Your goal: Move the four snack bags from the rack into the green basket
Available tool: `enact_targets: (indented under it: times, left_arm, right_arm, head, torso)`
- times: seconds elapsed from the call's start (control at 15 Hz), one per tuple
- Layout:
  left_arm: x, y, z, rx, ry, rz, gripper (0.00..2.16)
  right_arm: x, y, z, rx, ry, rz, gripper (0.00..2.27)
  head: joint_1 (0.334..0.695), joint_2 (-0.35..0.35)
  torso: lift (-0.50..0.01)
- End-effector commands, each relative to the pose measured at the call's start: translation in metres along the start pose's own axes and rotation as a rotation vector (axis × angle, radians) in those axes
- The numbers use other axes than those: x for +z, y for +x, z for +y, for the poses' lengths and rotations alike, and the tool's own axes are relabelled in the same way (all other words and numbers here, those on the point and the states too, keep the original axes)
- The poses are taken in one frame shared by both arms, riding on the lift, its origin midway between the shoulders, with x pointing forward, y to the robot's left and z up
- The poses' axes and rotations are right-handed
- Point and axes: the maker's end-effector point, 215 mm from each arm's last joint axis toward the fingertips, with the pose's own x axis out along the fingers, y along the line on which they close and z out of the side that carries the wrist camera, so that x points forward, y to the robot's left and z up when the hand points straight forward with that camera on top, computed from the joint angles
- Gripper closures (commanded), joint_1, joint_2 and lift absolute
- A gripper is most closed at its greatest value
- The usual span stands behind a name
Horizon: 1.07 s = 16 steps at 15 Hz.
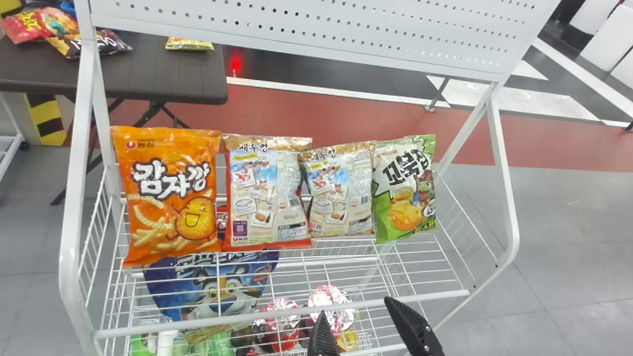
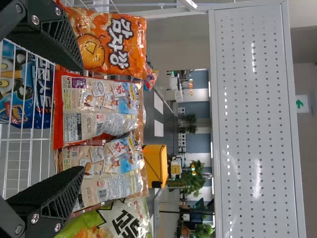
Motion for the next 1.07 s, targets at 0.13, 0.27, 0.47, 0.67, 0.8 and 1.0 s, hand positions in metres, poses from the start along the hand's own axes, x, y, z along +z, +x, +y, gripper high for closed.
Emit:
enact_targets:
  times: [0.13,0.27,0.47,0.67,0.8,1.0]
  left_arm:
    - [-0.0009,0.0011,0.0001,0.0,-0.001,0.002,1.93]
    - [-0.002,0.0012,0.0002,-0.002,-0.004,0.003,1.93]
    - [-0.0026,0.0028,-0.0007,-0.007,-0.005,0.004,1.93]
    - [-0.0032,0.0038,-0.0009,-0.007,-0.005,0.007,1.93]
    - [-0.0036,0.0042,-0.0012,-0.008,-0.005,0.009,1.93]
    - [-0.0027,0.0039,-0.0013,-0.007,-0.002,0.009,1.93]
  right_arm:
    - [0.0042,-0.0017,0.0004,0.001,0.001,-0.014,0.11]
    - [0.0053,-0.0021,0.0006,0.002,0.001,-0.02,0.11]
    - [0.0062,-0.0024,0.0003,0.005,-0.001,-0.024,0.11]
    - [0.007,-0.0025,0.0006,0.008,-0.003,-0.027,0.11]
    - [0.0075,-0.0021,0.0006,0.008,-0.003,-0.028,0.11]
    - [0.0059,-0.0017,-0.0003,0.008,-0.003,-0.026,0.11]
  head:
    - [0.695,-0.35]
    - [0.695,-0.35]
    - [0.695,-0.35]
    - [0.695,-0.35]
    - [0.695,-0.35]
    - [0.695,-0.35]
  torso:
    - [0.0]
    - [0.0]
    - [0.0]
    - [0.0]
    - [0.0]
    - [0.0]
